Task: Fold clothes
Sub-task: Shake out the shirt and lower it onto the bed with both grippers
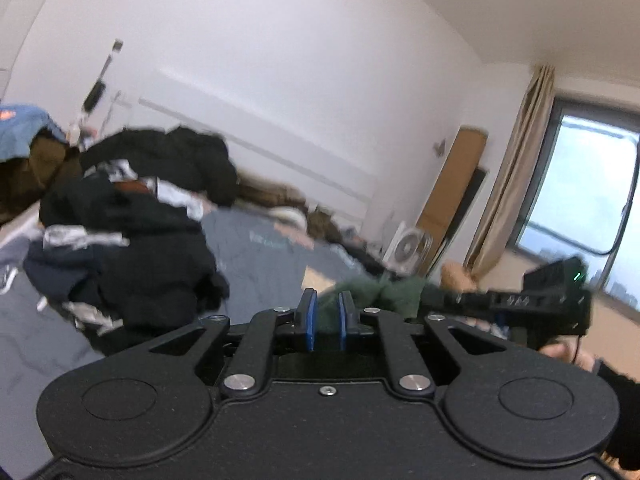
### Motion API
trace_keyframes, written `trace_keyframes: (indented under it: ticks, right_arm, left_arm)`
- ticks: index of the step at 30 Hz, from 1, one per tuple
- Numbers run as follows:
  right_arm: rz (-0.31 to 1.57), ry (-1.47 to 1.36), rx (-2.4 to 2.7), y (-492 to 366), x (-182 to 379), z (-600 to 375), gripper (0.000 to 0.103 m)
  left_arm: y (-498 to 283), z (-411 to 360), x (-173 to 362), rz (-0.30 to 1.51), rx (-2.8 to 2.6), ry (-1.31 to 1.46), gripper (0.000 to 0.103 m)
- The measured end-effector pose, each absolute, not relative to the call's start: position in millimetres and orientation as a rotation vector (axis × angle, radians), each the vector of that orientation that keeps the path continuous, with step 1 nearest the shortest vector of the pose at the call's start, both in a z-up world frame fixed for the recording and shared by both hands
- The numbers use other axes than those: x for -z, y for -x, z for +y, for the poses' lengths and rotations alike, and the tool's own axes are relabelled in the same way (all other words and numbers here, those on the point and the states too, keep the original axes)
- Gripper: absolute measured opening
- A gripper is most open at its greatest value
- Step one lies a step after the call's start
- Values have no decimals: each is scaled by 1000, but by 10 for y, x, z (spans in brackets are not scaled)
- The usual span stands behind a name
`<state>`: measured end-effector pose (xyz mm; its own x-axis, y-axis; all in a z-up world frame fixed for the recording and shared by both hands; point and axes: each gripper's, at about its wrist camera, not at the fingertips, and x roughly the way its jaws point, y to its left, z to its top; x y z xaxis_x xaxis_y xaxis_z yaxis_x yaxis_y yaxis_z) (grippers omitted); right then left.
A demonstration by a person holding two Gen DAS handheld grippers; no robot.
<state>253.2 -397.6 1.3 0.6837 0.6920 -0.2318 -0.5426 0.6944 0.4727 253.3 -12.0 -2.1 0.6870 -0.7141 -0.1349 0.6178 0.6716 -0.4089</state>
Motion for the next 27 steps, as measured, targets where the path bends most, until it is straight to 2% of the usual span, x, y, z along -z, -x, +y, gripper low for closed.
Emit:
trace_keyframes:
  ticks: [2,4,5,12,14,15,16,18,22,26,27]
  right_arm:
    - [412,-394,-704,-2546,-9,-3988,4]
    - [415,-390,-704,-2544,4,-3955,4]
    - [417,-389,-706,-2541,10,-3932,4]
    - [435,-388,-699,-2554,35,-3852,4]
    - [439,-373,-700,-2554,34,-3822,4]
    - [441,-365,-698,-2551,37,-3809,4]
    - [444,-358,-697,-2552,40,-3799,4]
    - [448,-351,-693,-2551,48,-3788,4]
    - [452,-341,-669,-2592,78,-3779,4]
    - [446,-335,-644,-2653,103,-3775,4]
    - [444,-340,-643,-2666,108,-3779,4]
  left_arm:
    - [-2480,-253,-29,281,775,289,20]
    - [-2446,-479,-22,277,780,211,48]
    - [-2440,-605,14,284,789,169,50]
    - [-2315,-1354,291,267,734,-168,50]
    - [-2312,-1499,385,252,676,-240,49]
    - [-2326,-1550,433,251,650,-261,39]
    - [-2356,-1570,474,270,642,-262,21]
    - [-2428,-1566,549,324,656,-244,6]
    - [-2487,-1379,564,390,725,-169,4]
    - [-2561,-822,363,359,751,72,4]
    - [-2579,-667,320,340,742,137,0]
